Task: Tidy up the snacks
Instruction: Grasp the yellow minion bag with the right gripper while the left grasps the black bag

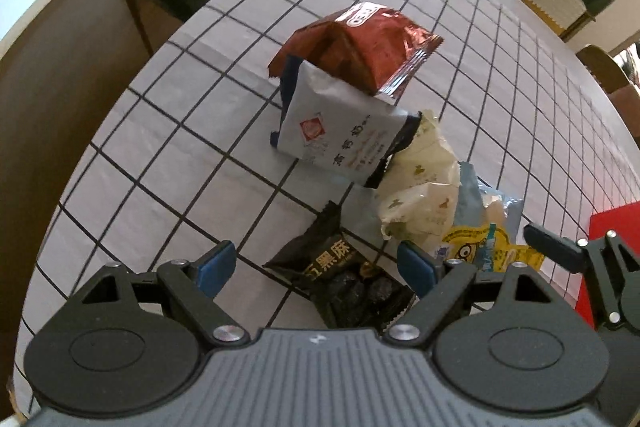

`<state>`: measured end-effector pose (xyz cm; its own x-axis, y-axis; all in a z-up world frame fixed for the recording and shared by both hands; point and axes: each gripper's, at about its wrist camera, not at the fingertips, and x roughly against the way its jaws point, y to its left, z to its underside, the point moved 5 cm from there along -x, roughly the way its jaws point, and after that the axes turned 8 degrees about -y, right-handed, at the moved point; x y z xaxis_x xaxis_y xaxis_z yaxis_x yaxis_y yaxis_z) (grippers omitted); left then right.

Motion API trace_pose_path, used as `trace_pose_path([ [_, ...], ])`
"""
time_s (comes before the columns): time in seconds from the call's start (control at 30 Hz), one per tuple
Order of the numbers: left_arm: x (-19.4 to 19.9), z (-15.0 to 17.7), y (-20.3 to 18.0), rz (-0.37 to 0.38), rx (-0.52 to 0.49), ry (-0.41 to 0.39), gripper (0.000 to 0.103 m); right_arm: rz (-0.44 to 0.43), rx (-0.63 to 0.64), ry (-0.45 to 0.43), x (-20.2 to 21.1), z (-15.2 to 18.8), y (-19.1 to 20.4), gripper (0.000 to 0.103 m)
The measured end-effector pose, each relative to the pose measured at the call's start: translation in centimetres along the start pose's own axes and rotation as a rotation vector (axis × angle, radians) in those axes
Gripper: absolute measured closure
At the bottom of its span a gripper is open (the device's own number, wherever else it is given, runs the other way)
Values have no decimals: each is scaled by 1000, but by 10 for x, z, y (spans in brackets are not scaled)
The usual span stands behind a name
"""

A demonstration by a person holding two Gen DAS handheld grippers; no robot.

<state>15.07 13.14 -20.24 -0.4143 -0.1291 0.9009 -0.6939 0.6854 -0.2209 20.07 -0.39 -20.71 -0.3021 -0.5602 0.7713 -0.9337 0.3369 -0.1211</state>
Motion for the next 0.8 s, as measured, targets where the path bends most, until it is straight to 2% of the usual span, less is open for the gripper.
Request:
trace_pose_path([
  [0.2,-7,2,-4,-17,-6,8,16,22,-8,10,-6,3,2,21],
  [0.4,-7,4,-13,-37,-66,-1,24,58,-16,24,-11,8,2,25],
  [0.47,-6,5,-17,-52,-95,-9,31,62,-18,18,-10,9,4,28],
  [0.6,-4,9,-22,-74,-157,-23,40,76,-24,7,-6,10,7,35],
  [0.7,0,12,-21,-67,-189,-39,51,87,-16,-4,-3,12,9,40],
  [0.77,3,14,-20,-60,-210,-50,65,91,-30,-3,-2,13,10,43],
  [0.8,3,14,-19,-54,-215,-52,66,91,-35,-5,-1,13,9,45],
])
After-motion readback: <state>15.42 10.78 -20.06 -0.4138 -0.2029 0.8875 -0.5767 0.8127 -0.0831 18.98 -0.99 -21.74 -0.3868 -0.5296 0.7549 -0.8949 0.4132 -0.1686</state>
